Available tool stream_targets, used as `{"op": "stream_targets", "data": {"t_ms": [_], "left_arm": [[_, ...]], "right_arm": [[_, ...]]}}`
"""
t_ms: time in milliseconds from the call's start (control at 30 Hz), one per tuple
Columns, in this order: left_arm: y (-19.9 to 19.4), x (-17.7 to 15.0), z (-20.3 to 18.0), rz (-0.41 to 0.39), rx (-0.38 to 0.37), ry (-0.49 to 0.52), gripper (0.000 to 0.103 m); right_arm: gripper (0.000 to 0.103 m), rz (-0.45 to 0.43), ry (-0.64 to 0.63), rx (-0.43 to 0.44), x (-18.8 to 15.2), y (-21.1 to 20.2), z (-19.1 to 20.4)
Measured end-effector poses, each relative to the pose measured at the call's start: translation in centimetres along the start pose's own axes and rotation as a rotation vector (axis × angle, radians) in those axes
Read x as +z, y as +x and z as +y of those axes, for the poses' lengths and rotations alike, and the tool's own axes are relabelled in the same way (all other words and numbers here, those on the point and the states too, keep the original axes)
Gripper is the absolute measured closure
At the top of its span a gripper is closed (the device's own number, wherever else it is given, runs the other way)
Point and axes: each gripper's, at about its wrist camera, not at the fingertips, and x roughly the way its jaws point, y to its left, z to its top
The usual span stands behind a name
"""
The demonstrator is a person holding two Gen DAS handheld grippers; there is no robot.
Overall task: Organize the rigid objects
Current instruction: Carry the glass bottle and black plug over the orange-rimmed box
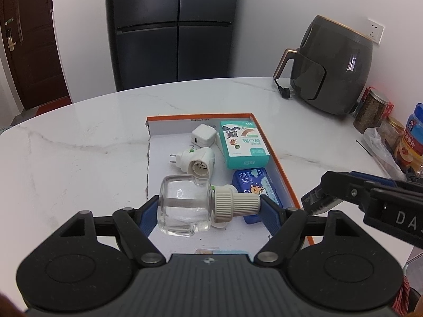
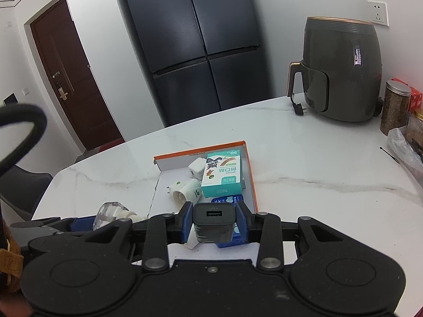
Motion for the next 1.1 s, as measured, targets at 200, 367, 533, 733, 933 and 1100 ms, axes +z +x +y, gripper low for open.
{"op": "stream_targets", "data": {"t_ms": [200,367,533,733,933,1100], "left_arm": [[0.1,0.0,0.1,-0.001,0.001,-0.002,0.024],[0.3,0.3,0.1,0.0,0.003,-0.007,0.024],[0.7,0.5,0.1,0.003,0.004,-0.011,0.024],[1.6,0.9,0.1,0.017,0.006,-0.014,0.024],[2.5,1.4,-0.2,0.027,0.002,-0.017,0.024],[3.2,1.7,-0.4,0.036,0.002,-0.011,0.024]], "right_arm": [[0.06,0.004,-0.008,0.001,0.1,0.2,0.2],[0.06,0.005,-0.011,0.002,0.2,0.4,0.3],[0.06,0.009,-0.012,0.006,0.4,0.7,0.3],[0.06,0.013,-0.012,0.009,1.0,1.4,0.1],[0.06,0.022,-0.017,0.013,1.8,2.6,0.0],[0.06,0.029,-0.018,0.021,2.4,3.5,0.1]]}}
